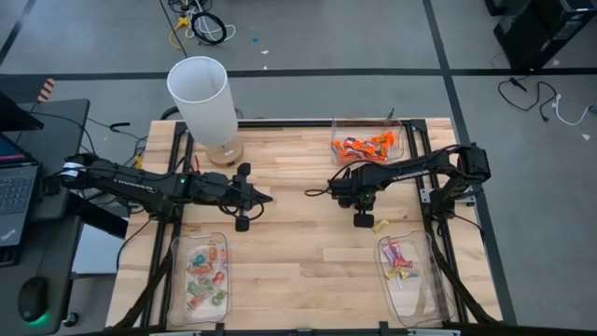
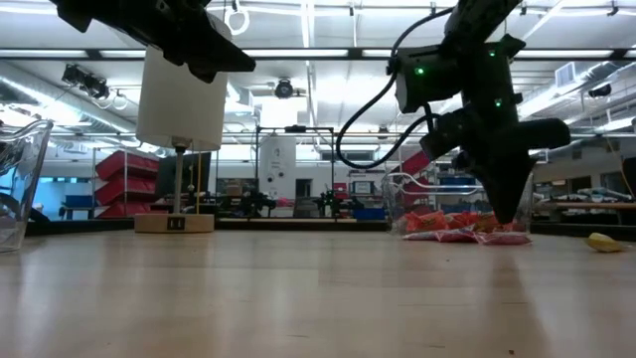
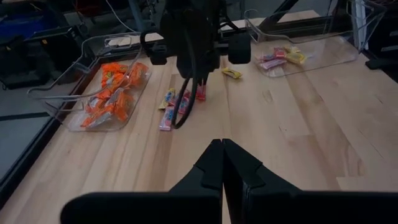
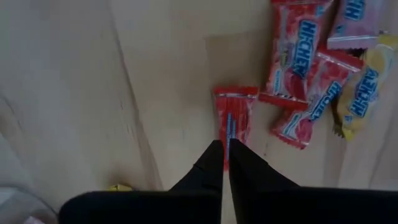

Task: Sort candy
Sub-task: Put the red candy into the bottom right transparent bin

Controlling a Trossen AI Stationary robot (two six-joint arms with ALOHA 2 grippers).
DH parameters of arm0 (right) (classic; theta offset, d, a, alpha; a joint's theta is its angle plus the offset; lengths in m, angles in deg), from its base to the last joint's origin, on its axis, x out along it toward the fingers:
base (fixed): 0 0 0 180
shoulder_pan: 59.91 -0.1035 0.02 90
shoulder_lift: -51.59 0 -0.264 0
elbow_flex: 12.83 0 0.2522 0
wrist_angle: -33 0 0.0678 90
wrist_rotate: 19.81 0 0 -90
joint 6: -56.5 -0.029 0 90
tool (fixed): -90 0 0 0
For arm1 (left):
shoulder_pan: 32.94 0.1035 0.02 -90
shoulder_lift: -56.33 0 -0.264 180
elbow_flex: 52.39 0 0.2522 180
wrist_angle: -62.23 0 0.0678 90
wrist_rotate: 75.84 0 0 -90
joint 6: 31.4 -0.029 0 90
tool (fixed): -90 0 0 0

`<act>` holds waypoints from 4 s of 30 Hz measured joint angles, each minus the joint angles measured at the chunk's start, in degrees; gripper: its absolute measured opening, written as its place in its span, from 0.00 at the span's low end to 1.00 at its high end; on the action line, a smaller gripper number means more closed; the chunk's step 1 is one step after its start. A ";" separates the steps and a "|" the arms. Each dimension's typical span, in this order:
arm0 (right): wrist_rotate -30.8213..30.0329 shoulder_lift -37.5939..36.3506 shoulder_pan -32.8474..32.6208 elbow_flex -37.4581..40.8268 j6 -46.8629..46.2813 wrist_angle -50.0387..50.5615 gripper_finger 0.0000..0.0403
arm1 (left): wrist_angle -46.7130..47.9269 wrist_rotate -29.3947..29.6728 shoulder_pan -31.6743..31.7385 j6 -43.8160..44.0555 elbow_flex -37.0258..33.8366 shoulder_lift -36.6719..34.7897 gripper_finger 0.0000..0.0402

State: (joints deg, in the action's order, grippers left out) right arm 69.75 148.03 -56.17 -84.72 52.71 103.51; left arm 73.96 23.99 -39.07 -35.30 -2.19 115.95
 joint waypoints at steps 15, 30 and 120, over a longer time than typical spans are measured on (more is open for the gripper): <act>-6.15 0.04 -1.89 3.38 -1.47 -5.18 0.42 | 0.31 -0.01 0.00 -0.46 0.00 0.00 0.01; -5.93 -0.07 -1.85 6.73 -4.58 -9.45 0.38 | 0.22 0.01 0.00 -0.50 0.00 0.00 0.01; 1.18 -31.56 -52.05 14.78 -85.70 0.39 0.03 | -6.06 -1.94 -0.29 3.08 -0.04 3.56 0.01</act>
State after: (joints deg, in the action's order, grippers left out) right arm 70.93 116.47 -108.22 -69.94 -32.99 103.90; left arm 67.90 22.05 -39.36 -32.22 -2.23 119.51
